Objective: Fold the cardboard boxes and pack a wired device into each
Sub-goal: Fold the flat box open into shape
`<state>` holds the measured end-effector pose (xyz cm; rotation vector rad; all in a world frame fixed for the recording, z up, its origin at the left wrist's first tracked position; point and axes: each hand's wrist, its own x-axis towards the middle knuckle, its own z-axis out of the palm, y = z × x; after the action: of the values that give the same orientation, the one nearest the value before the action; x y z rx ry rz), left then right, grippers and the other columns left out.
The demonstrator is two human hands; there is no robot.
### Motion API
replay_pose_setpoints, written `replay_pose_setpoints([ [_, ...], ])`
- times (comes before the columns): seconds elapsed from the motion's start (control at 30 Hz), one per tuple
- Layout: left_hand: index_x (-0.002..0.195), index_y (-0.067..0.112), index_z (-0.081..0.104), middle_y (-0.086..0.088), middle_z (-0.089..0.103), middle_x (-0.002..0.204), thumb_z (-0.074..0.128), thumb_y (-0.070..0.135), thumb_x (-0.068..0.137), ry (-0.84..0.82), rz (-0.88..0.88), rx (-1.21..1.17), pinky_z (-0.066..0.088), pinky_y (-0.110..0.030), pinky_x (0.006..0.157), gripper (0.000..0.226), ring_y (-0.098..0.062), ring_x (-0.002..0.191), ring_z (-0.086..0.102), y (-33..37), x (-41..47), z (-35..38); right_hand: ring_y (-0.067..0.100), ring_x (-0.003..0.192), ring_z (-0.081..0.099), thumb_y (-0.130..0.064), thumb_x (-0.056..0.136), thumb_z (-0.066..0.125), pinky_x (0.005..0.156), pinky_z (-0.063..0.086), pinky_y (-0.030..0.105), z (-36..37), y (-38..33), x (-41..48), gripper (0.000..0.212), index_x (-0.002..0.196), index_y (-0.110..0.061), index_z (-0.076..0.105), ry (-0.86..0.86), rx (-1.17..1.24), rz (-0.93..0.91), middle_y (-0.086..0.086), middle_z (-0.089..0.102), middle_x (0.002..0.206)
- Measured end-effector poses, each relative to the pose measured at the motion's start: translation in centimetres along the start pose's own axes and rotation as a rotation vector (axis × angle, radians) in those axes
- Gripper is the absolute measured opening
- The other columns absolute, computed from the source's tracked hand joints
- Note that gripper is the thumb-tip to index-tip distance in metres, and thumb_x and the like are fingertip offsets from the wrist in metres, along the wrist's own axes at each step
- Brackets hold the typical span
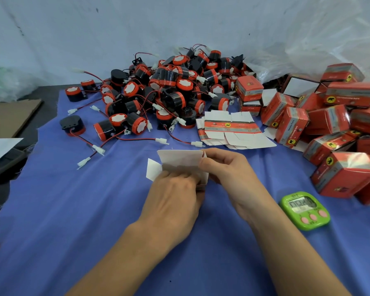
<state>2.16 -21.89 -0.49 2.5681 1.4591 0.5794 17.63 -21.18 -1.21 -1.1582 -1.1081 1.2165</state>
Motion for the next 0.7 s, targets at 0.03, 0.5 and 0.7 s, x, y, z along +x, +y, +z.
replay_pose_setpoints([
  [0.03,0.108,0.024,0.064,0.005,0.07,0.112,0.053,0.023,0.099,0.007,0.006,-0.002,0.038,-0.026,0.082,0.014,-0.019,0.1,0.056,-0.05,-0.04,0.09,0.008,0.091,0.072,-0.023,0.079,0.068,0.079,0.052,0.02,0.0,0.02,0.03,0.025,0.1,-0.02,0.081,-0.002,-0.002,-0.001,-0.001,0.08,0.1],
  [0.5,0.109,0.02,0.071,0.003,0.073,0.11,0.066,0.017,0.091,0.033,0.105,0.026,0.043,-0.031,0.098,0.019,-0.021,0.104,0.062,-0.52,-0.25,0.42,0.001,0.082,0.069,-0.01,0.09,0.069,0.07,0.05,0.012,-0.18,0.04,-0.15,0.017,0.098,-0.019,0.082,-0.001,-0.023,-0.015,-0.004,0.079,0.093],
  [0.7,0.105,0.024,0.079,0.004,0.074,0.112,0.063,0.025,0.096,0.015,0.088,0.004,0.038,-0.025,0.097,0.018,-0.02,0.11,0.058,-1.03,0.11,0.32,-0.001,0.076,0.067,-0.009,0.09,0.069,0.066,0.049,0.011,-0.17,-0.08,-0.16,0.017,0.094,-0.019,0.082,-0.007,-0.033,-0.028,-0.005,0.078,0.089],
])
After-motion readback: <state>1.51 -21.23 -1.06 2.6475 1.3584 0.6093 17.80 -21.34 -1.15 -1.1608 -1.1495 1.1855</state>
